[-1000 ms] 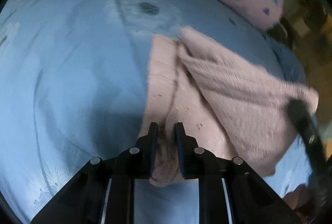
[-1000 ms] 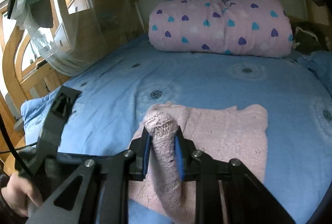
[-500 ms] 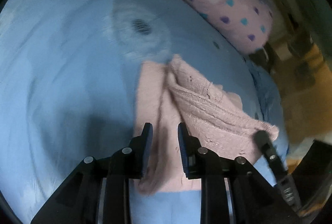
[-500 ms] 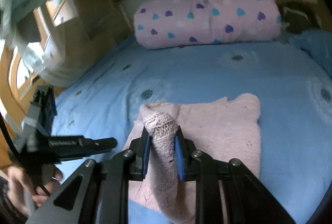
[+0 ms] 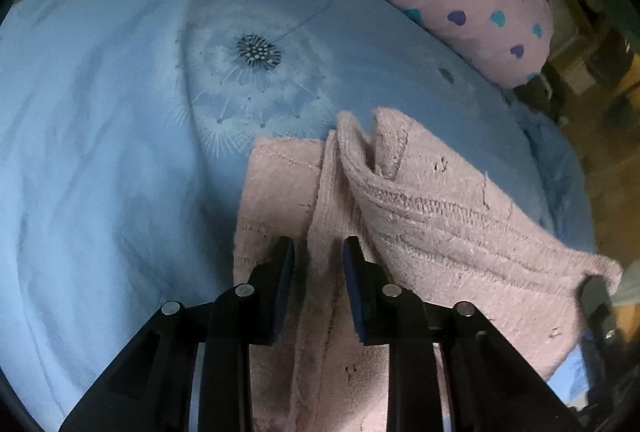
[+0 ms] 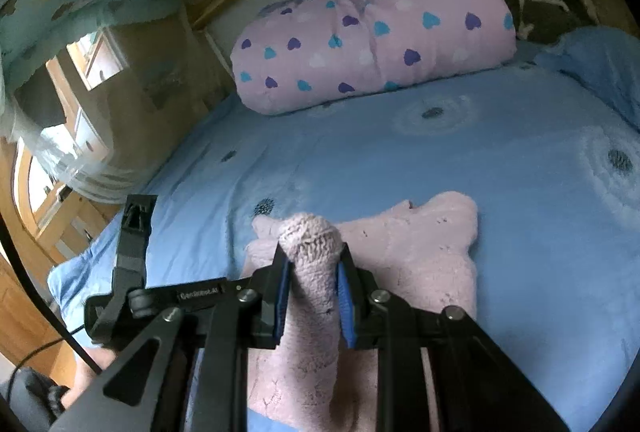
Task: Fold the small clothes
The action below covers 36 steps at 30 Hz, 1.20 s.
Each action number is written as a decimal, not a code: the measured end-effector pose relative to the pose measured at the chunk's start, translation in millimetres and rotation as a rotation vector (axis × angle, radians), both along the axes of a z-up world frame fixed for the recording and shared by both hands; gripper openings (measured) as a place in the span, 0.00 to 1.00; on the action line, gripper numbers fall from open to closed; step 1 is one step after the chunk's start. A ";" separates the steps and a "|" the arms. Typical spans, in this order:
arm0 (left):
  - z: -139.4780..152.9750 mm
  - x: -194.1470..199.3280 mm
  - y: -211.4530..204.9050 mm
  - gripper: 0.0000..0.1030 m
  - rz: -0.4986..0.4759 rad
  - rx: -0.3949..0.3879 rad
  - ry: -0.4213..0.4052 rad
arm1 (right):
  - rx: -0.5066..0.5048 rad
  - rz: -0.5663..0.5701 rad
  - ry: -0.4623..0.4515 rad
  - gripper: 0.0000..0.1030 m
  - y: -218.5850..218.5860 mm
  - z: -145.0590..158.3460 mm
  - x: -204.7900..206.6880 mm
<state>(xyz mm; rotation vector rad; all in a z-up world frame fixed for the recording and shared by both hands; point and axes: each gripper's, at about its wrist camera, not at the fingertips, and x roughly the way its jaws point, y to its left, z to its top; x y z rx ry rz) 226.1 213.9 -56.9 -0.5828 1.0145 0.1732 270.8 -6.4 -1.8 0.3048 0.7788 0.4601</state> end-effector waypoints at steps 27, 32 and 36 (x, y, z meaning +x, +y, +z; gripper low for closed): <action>56.7 -50.6 45.3 0.09 0.089 -0.077 -0.083 | -0.086 0.247 -0.052 0.22 64.2 -7.7 -47.5; 78.4 -83.5 41.4 0.16 0.071 -0.068 -0.125 | -0.294 0.415 -0.054 0.32 125.8 -37.6 -86.2; 67.4 -88.1 31.1 0.16 0.028 -0.062 -0.069 | -0.355 0.457 -0.042 0.49 139.7 -52.9 -100.9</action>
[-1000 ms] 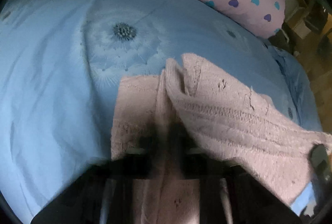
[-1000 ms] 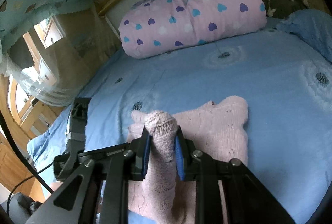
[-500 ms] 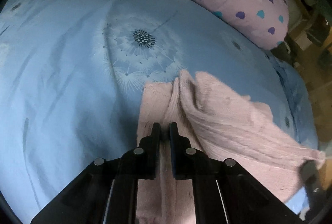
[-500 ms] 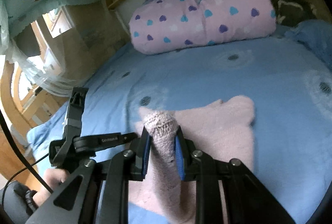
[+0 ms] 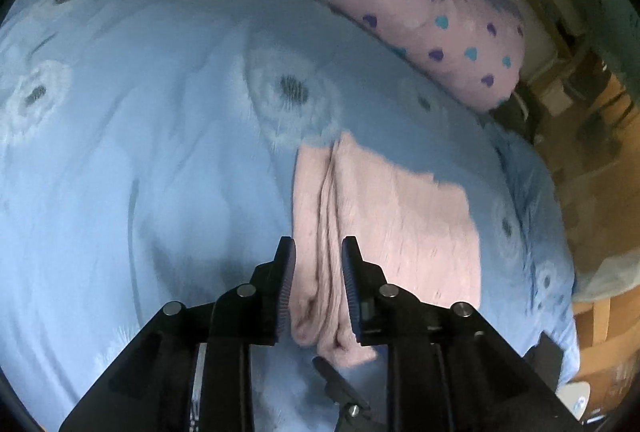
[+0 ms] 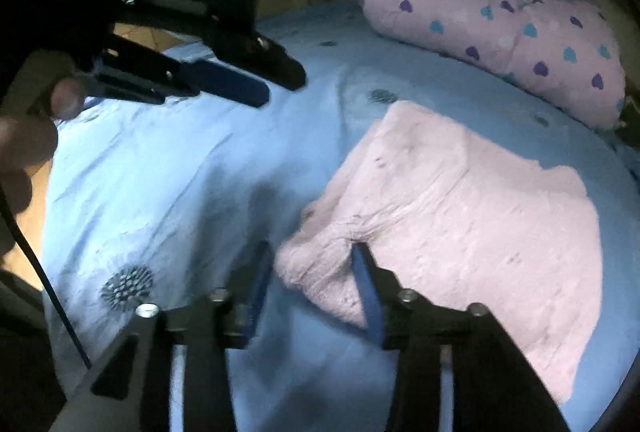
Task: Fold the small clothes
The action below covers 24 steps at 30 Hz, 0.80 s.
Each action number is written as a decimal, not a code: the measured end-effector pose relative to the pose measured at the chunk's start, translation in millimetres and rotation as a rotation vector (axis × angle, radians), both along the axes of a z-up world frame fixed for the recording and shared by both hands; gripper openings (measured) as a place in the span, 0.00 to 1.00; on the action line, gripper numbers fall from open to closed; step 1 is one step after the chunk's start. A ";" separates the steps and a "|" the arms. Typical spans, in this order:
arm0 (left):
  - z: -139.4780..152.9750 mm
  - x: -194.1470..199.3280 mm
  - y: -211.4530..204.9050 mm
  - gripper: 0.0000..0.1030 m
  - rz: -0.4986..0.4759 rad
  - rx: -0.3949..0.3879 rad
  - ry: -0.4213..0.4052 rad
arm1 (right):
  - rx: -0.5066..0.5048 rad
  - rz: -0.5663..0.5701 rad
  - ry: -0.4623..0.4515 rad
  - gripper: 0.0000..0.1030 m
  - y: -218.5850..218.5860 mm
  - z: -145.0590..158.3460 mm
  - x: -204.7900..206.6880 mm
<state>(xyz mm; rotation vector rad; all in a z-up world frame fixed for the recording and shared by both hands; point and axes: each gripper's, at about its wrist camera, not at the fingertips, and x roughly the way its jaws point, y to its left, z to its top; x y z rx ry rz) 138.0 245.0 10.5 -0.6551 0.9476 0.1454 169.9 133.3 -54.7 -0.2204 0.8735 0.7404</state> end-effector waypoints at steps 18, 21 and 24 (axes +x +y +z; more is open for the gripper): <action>-50.5 100.3 -36.1 0.22 -0.088 0.090 0.076 | 0.151 -0.314 0.171 0.65 -201.3 30.2 84.3; -58.1 114.2 -39.2 0.07 -0.040 0.158 0.097 | 0.177 -0.399 0.342 0.64 -202.9 -4.9 93.3; -54.4 117.1 -32.4 0.06 0.007 0.166 0.061 | 0.286 -0.486 0.549 0.37 -207.8 -35.5 82.3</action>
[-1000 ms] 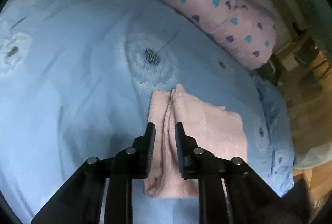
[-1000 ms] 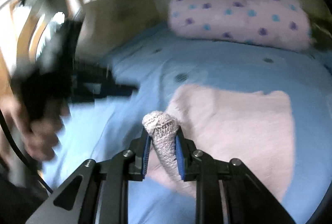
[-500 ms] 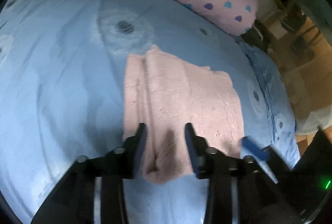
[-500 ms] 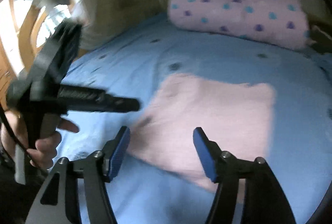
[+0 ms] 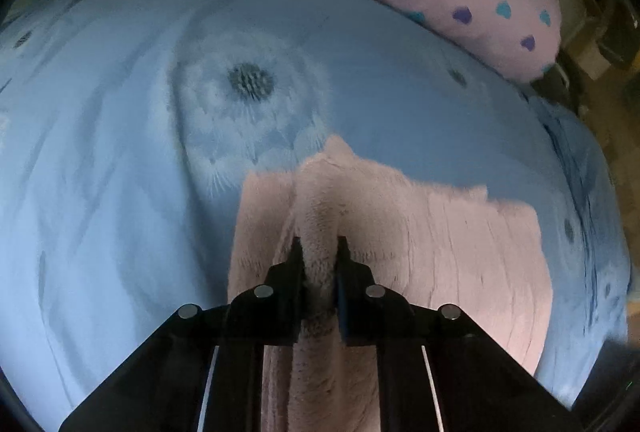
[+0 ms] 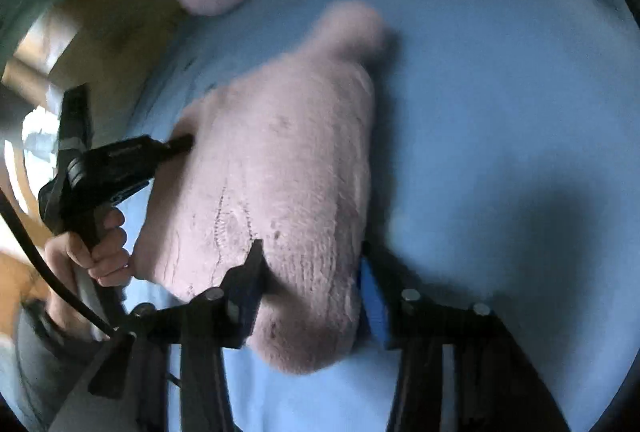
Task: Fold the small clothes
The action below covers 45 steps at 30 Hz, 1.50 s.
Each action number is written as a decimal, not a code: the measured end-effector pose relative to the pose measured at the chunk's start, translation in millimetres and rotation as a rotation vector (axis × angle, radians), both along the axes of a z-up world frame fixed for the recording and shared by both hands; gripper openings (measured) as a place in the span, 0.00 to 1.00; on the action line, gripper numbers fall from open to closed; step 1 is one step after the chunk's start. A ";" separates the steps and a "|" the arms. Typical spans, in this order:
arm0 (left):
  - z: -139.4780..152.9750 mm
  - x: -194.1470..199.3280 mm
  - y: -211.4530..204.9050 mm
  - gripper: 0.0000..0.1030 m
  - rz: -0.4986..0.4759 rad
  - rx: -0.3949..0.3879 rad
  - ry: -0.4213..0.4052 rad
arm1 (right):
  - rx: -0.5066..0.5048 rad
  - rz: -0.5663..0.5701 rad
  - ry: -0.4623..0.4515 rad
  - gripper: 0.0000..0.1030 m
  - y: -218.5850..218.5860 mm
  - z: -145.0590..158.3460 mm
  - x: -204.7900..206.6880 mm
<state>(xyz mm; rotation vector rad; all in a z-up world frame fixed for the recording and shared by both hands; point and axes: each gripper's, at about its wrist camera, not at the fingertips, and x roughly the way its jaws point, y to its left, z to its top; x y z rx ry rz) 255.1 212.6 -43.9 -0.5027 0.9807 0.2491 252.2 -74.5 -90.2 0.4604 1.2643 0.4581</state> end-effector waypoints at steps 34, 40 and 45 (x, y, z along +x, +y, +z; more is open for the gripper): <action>11.4 -35.6 -81.9 0.28 -0.154 0.160 0.092 | -0.018 0.060 -0.326 0.12 8.4 1.8 148.3; 30.9 -48.1 -61.1 0.28 -0.144 0.024 0.015 | 0.026 -0.009 -0.238 0.42 -21.8 15.3 146.4; 50.7 -65.4 -31.7 0.28 -0.108 0.013 -0.052 | -0.028 -0.008 -0.249 0.61 -35.9 43.6 111.1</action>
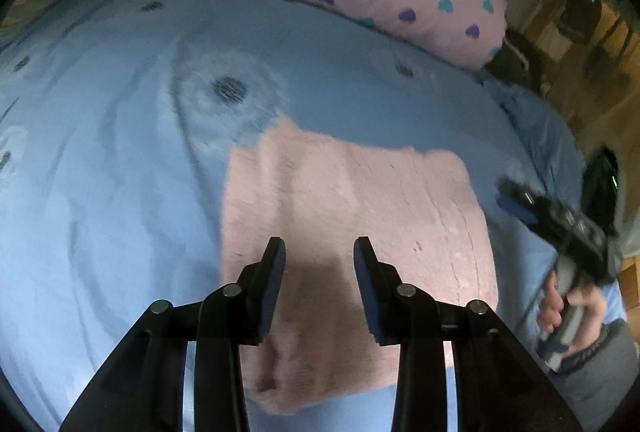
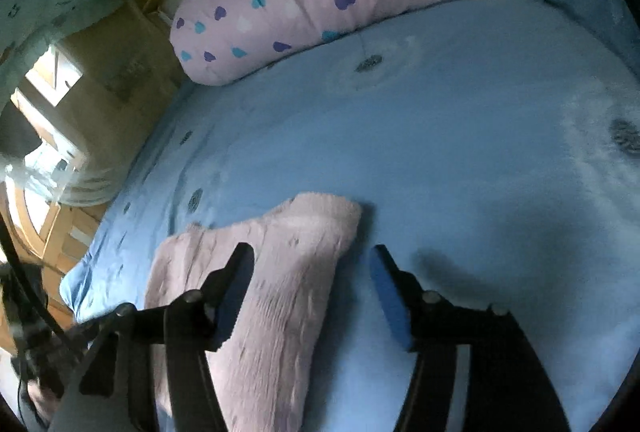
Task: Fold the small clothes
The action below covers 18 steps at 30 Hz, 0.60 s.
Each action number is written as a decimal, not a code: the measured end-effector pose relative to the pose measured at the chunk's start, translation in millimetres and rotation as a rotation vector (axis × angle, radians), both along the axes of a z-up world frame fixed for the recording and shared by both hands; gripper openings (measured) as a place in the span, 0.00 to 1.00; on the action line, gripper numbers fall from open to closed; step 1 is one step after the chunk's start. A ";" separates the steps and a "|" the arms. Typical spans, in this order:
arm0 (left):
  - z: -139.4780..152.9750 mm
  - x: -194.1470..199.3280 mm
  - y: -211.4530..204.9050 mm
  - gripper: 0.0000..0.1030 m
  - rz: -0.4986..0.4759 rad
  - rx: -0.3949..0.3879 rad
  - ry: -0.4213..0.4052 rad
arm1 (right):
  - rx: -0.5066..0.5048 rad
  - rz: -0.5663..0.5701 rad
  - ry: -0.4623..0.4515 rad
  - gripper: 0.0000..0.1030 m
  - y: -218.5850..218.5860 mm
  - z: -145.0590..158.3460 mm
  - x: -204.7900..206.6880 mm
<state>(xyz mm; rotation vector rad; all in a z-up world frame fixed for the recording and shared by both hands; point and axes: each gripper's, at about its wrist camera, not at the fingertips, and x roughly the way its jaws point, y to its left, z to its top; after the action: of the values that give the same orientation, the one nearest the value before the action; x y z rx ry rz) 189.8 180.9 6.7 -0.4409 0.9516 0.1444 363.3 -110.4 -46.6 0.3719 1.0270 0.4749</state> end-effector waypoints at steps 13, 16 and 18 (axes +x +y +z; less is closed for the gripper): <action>-56.3 -33.7 50.6 0.50 0.056 -0.282 0.040 | 0.047 0.135 0.149 0.63 8.0 -4.0 -83.4; -51.4 -31.1 52.5 0.56 0.054 -0.310 -0.004 | 0.059 0.140 0.176 0.63 13.2 -9.3 -84.1; -46.1 -24.6 49.8 0.62 0.040 -0.318 -0.033 | 0.050 0.140 0.182 0.64 14.2 -11.1 -85.3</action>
<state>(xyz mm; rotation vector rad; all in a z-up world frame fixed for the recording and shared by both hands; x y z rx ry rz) 165.2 230.7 -39.4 -0.7531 0.9361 0.0207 278.0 -96.2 -57.8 0.3946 1.2246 0.6019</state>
